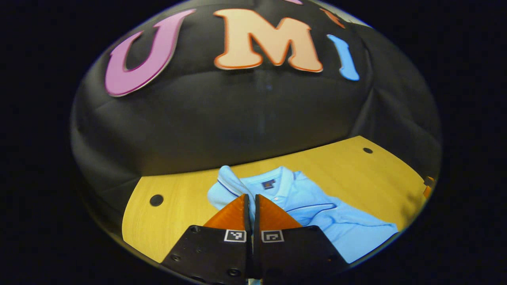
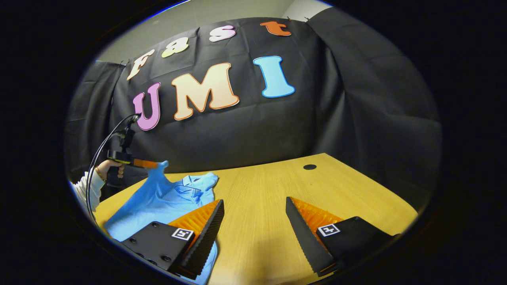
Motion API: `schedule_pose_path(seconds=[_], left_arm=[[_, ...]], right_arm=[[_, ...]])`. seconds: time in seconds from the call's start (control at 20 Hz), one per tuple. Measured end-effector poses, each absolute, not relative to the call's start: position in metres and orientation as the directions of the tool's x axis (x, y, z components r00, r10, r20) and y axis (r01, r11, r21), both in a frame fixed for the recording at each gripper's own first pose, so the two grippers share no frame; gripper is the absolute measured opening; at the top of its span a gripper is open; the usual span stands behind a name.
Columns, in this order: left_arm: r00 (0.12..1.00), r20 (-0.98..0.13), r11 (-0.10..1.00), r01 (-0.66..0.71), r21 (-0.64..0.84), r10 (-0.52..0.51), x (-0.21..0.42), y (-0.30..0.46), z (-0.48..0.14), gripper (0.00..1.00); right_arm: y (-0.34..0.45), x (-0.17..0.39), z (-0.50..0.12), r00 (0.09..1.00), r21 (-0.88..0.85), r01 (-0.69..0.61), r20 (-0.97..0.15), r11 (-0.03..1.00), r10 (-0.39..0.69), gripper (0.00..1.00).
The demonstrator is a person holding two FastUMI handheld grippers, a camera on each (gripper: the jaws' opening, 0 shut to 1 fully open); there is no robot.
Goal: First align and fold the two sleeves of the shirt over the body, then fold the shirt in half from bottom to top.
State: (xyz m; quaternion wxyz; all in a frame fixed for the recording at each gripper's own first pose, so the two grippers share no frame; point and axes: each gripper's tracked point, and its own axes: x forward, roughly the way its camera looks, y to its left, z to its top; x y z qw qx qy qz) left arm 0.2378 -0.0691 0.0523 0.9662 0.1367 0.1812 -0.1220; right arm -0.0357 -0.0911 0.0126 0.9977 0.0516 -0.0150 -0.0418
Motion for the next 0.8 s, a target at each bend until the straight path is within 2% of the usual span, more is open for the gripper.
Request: schedule_pose_path(seconds=[0.15, 0.35, 0.65, 0.75, 0.8], left_arm=[[0.876, -0.383, 0.893, 0.394, 0.217, -0.294, 0.235, -0.146, 0.046, 0.0], [0.834, -0.407, 0.852, 0.482, 0.207, -0.373, 0.228, -0.218, 0.024, 0.0], [0.796, -0.455, 0.819, 0.532, 0.214, -0.399, 0.211, -0.266, -0.02, 0.0], [0.815, -0.435, 0.824, 0.515, 0.237, -0.384, 0.215, -0.269, -0.02, 0.04], [0.813, -0.43, 0.823, 0.52, 0.229, -0.394, 0.212, -0.273, -0.02, 0.17]], right_arm=[[-0.077, -0.039, 0.005, 0.997, 0.086, 0.071, 0.02, 0.994, -0.073, 0.98], [-0.059, -0.044, -0.001, 0.999, 0.075, 0.046, 0.015, 0.996, -0.048, 0.98], [-0.045, -0.044, -0.011, 1.0, 0.063, 0.024, 0.001, 0.998, -0.024, 0.98], [-0.04, -0.043, -0.016, 1.0, 0.066, 0.014, -0.008, 0.998, -0.013, 0.98], [-0.038, -0.044, -0.018, 1.0, 0.066, 0.009, -0.01, 0.998, -0.009, 0.98]])
